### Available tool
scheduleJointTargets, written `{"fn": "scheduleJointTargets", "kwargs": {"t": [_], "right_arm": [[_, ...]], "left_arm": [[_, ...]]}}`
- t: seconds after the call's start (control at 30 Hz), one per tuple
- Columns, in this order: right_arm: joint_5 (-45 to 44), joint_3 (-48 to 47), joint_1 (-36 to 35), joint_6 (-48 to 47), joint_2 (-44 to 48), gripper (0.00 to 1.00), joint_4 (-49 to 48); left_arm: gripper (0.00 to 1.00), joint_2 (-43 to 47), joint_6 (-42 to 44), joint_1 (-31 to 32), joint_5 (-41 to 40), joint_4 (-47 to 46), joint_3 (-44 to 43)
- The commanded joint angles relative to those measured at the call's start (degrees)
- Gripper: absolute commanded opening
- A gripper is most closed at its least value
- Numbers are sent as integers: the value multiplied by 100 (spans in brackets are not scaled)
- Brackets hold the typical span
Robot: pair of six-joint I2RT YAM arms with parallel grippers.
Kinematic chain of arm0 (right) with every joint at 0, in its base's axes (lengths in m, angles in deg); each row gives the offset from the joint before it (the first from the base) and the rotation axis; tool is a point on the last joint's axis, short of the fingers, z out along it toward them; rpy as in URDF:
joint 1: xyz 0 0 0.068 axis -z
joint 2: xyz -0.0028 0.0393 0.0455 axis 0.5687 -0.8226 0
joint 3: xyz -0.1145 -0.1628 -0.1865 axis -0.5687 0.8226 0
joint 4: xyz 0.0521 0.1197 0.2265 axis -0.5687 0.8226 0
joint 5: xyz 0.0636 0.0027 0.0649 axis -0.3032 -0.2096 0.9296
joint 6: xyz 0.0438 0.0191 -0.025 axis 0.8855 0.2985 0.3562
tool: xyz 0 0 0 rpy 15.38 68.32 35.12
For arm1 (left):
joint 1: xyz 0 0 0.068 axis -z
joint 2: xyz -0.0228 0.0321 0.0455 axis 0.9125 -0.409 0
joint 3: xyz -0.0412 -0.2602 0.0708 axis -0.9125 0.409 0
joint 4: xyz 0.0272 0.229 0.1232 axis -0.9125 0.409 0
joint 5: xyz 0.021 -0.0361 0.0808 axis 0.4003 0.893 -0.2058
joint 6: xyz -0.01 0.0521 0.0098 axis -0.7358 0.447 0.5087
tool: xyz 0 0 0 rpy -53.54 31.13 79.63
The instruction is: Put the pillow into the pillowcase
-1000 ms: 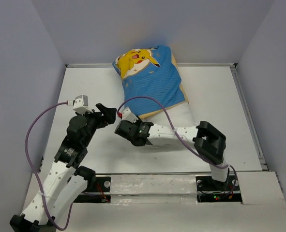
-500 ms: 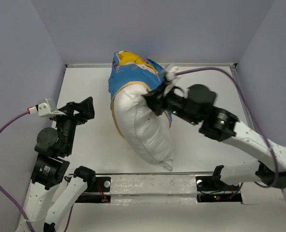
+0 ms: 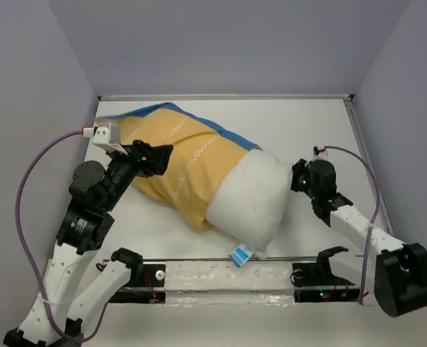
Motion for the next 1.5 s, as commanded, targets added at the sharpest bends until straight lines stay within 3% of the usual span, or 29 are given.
{"fn": "scheduleJointTargets", "kwargs": {"t": [0.0,0.17,0.3,0.47,0.57,0.77,0.97,1.03,1.2,1.3,1.37,1.47], "right_arm": [[-142,2,10,404,-72,0,-84],[-477,-253,81,246,-135,0,261],[233,10,81,-114,269,0,-231],[946,133,11,-492,621,0,-144],[1130,291,-51,-624,770,0,49],[1342,397,-164,-730,893,0,102],[1351,388,-218,-870,1034,0,225],[1342,388,-270,-888,1060,0,252],[1298,292,-270,-958,1069,0,322],[1193,187,-270,-1028,1113,0,462],[1122,81,-270,-1090,1122,0,559],[1044,-225,-270,-1143,1052,1,830]], "left_arm": [[89,-714,256,637,1259,-434,-399],[89,-1603,801,2745,-576,-303,-680],[93,-2690,1363,3496,-1903,-57,-1145],[96,-3844,2514,3638,-2599,-12,-1638],[98,-4468,2848,3621,-3416,14,-1928],[97,-5391,3157,3568,-4058,-39,-2350],[78,-5665,3175,3393,-4437,-355,-2483],[68,-5674,3227,3314,-4333,-538,-2439],[30,-5823,3271,3129,-4087,-689,-2421],[26,-5762,3263,3050,-3937,-812,-2377],[18,-5657,3219,2988,-3884,-917,-2316],[21,-5507,3175,2944,-3849,-997,-2298]]}}
